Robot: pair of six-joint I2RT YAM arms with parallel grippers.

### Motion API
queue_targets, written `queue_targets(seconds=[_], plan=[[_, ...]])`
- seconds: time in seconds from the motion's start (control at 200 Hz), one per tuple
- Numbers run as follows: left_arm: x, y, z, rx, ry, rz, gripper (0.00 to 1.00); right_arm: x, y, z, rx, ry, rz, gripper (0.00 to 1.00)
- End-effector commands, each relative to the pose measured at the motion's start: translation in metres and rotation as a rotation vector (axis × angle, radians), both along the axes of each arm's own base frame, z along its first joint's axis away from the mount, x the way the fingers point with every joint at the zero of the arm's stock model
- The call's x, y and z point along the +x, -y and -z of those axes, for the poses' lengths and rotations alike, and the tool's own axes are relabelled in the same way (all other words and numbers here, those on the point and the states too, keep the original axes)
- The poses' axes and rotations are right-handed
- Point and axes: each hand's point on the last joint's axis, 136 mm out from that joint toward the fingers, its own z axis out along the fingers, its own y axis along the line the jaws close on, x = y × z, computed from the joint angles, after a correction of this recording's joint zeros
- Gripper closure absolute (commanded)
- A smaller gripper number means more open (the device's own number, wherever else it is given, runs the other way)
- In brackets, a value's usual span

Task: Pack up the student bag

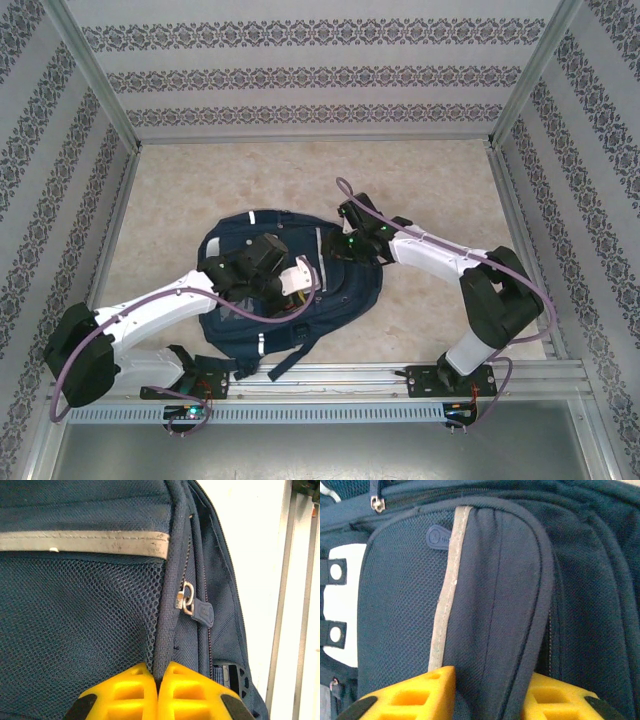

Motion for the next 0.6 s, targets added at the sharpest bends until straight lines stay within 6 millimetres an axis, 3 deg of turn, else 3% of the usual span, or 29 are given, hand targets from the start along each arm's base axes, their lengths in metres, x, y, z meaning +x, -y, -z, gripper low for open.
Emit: queue_targets(seconds=[0.0, 0.11, 0.285, 0.43, 0.595], plan=[[-0.004, 0.000, -0.012, -0.067, -0.064, -0.011, 1.00, 0.004, 0.005, -0.020, -0.012, 0.076, -0.019, 0.61], [0.005, -0.002, -0.020, -0.118, -0.080, -0.029, 1.00, -0.009, 0.025, -0.032, -0.032, 0.142, -0.022, 0.57], [0.019, -0.001, -0.036, -0.197, -0.123, -0.041, 1.00, -0.056, 0.043, -0.042, -0.032, 0.217, -0.105, 0.56], [0.031, -0.002, -0.038, -0.213, -0.163, -0.047, 1.00, -0.093, 0.027, -0.047, -0.042, 0.281, -0.239, 0.59], [0.045, 0.002, -0.044, -0.265, -0.248, -0.071, 1.00, -0.105, -0.002, -0.051, -0.082, 0.343, -0.313, 0.59]])
